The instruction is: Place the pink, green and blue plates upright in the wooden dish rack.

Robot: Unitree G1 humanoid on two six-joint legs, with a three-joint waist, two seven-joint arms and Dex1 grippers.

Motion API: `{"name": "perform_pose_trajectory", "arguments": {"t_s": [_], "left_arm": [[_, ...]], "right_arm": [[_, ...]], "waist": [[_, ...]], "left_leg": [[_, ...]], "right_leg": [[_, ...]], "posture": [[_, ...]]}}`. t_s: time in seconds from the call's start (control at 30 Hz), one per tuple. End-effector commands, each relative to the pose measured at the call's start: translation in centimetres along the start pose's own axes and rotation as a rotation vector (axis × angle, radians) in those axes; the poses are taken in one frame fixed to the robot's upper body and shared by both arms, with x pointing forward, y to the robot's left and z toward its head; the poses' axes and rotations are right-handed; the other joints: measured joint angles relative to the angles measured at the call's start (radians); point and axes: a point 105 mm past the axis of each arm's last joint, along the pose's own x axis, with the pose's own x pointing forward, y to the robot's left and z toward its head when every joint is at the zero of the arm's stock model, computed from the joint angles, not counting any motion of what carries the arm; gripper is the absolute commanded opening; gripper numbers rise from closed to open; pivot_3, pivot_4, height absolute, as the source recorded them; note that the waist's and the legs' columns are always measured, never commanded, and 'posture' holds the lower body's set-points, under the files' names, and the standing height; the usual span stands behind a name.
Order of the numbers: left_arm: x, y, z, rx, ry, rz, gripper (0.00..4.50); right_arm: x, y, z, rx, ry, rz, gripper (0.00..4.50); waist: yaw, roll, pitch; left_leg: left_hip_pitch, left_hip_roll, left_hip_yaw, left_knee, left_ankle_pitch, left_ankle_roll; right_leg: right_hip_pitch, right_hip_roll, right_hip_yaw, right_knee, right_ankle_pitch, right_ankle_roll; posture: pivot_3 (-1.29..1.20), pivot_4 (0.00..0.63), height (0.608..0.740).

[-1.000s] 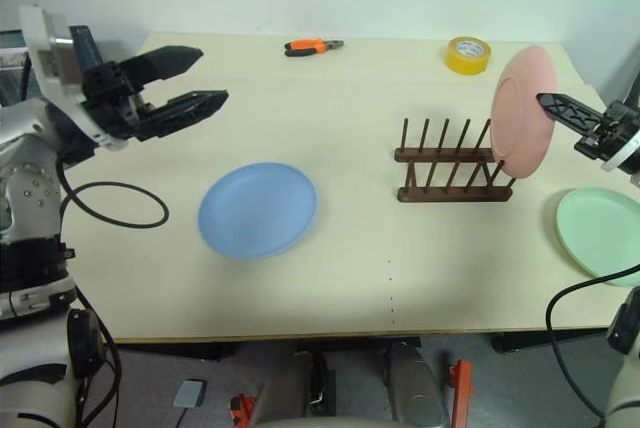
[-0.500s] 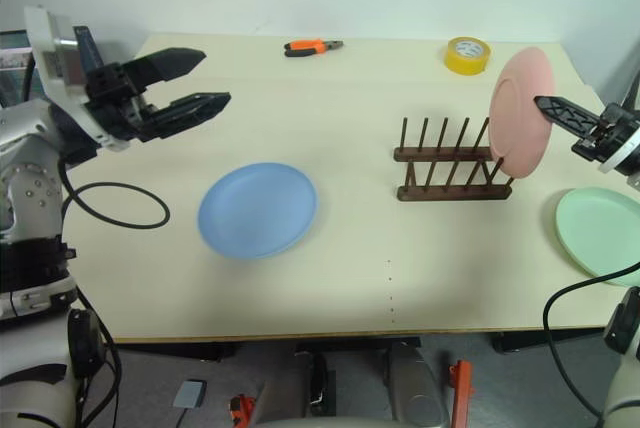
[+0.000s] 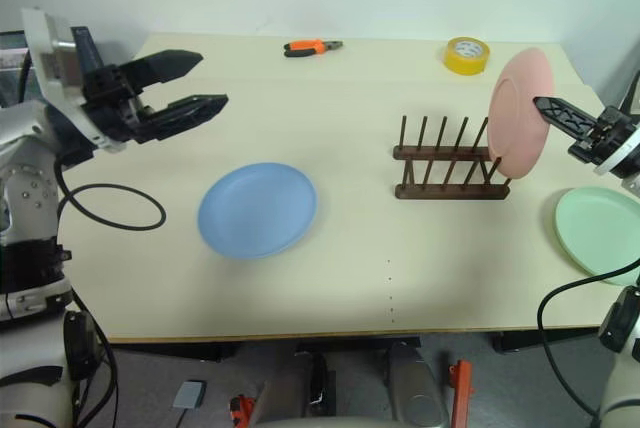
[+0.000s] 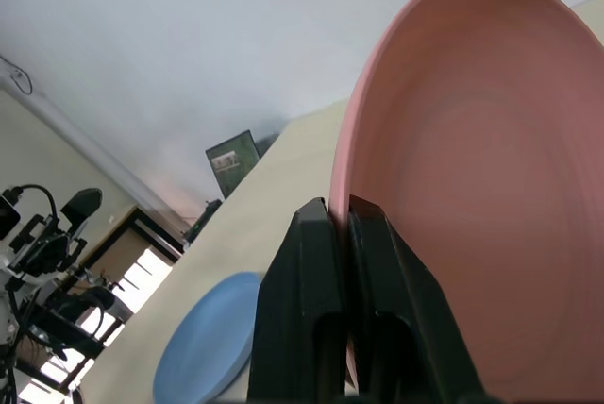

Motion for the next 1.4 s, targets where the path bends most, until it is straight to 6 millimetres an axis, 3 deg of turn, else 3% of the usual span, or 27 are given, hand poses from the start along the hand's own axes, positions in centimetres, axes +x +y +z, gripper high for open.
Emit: {"name": "perform_pose_trajectory", "arguments": {"t_s": [0.03,0.3,0.93,1.03,1.37,1.4], "left_arm": [[-0.1,-0.2,1.4,0.056,-0.017,-0.002,4.08],[-0.1,-0.2,1.5,0.058,-0.014,-0.002,4.08],[-0.2,-0.1,1.4,0.065,0.0,0.001,4.08],[-0.2,0.0,1.4,0.066,0.001,0.003,4.12],[-0.2,0.0,1.5,0.069,-0.003,0.008,4.12],[-0.2,0.1,1.5,0.07,-0.003,0.008,4.12]], "right_arm": [[-0.2,0.4,0.4,0.013,-0.035,0.022,0.0],[-0.7,0.3,0.8,0.069,-0.098,0.036,0.0],[-0.5,-1.1,-1.1,0.0,-0.016,-0.045,0.0],[-0.4,-0.9,-1.0,0.008,-0.015,-0.032,0.66],[-0.3,-0.2,-0.4,-0.129,0.06,-0.042,4.08],[-0.4,-0.2,-0.3,-0.153,0.074,-0.053,4.08]], "waist": [[0.0,0.0,0.0],[0.0,0.0,0.0],[0.0,0.0,0.0],[0.0,0.0,0.0],[0.001,0.0,0.0],[0.001,0.0,0.0]], "left_leg": [[0.0,0.0,0.0,0.0,0.0,0.0],[0.0,0.0,0.0,0.0,0.0,0.0],[0.0,0.0,0.0,-0.001,0.0,0.0],[0.0,0.0,0.0,0.0,0.0,0.0],[0.0,0.0,0.0,-0.001,0.0,0.0],[0.0,0.0,0.0,-0.001,0.0,0.0]], "right_leg": [[0.0,0.0,0.0,0.0,0.0,0.0],[0.0,0.0,0.0,0.0,0.0,0.0],[0.0,0.0,0.0,-0.001,0.0,0.0],[0.0,0.0,0.0,-0.001,0.0,0.0],[0.0,0.0,0.0,-0.001,0.0,0.0],[0.0,0.0,0.0,-0.001,0.0,0.0]], "posture": [[0.0,0.15,0.74],[0.0,0.15,0.74],[0.0,0.15,0.74],[0.0,0.15,0.74],[0.0,0.15,0.74],[0.0,0.15,0.74]]}}
